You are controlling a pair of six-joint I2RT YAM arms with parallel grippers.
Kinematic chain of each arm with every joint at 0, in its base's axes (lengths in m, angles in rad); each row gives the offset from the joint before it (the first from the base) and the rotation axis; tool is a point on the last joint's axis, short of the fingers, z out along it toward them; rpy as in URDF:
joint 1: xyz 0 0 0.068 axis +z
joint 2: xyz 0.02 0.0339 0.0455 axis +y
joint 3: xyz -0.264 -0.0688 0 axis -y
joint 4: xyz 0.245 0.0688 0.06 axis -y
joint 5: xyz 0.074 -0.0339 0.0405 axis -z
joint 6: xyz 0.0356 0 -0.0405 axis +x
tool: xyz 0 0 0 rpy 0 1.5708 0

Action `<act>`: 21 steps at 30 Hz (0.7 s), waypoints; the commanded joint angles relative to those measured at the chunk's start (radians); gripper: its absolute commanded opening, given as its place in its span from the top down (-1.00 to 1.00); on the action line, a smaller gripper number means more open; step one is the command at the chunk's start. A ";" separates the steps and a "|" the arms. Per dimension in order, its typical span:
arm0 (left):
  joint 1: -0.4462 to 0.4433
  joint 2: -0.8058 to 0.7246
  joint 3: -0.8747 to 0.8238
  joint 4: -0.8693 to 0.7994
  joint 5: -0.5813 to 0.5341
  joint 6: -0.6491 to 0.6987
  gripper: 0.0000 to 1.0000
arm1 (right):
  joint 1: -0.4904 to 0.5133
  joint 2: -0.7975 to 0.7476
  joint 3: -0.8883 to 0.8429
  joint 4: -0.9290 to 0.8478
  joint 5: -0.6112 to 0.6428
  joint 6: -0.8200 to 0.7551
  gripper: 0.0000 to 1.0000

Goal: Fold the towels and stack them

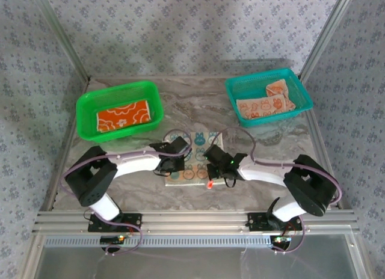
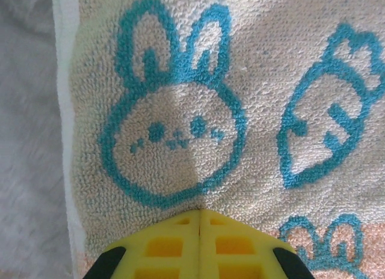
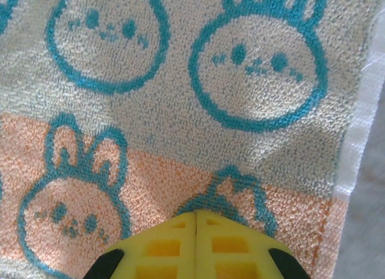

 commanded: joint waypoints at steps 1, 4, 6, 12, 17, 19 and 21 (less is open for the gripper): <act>-0.018 -0.060 -0.065 -0.157 0.033 -0.010 1.00 | 0.073 -0.033 -0.026 -0.097 0.061 0.127 1.00; -0.026 -0.128 -0.078 -0.184 0.060 -0.024 0.93 | 0.088 -0.058 -0.013 -0.136 0.054 0.150 1.00; -0.025 -0.162 -0.064 -0.209 0.059 -0.011 0.86 | 0.090 -0.084 0.006 -0.157 0.050 0.151 1.00; 0.066 -0.185 0.073 -0.246 0.056 0.100 0.82 | 0.008 -0.108 0.137 -0.217 0.002 0.058 0.92; 0.188 -0.122 0.174 -0.210 0.039 0.196 0.86 | -0.143 -0.027 0.236 -0.161 -0.061 -0.041 0.99; 0.225 -0.095 0.184 -0.171 0.037 0.218 0.87 | -0.182 0.024 0.283 -0.148 -0.072 -0.079 1.00; 0.252 -0.062 0.188 -0.130 0.040 0.241 0.87 | -0.219 0.077 0.324 -0.128 -0.102 -0.109 1.00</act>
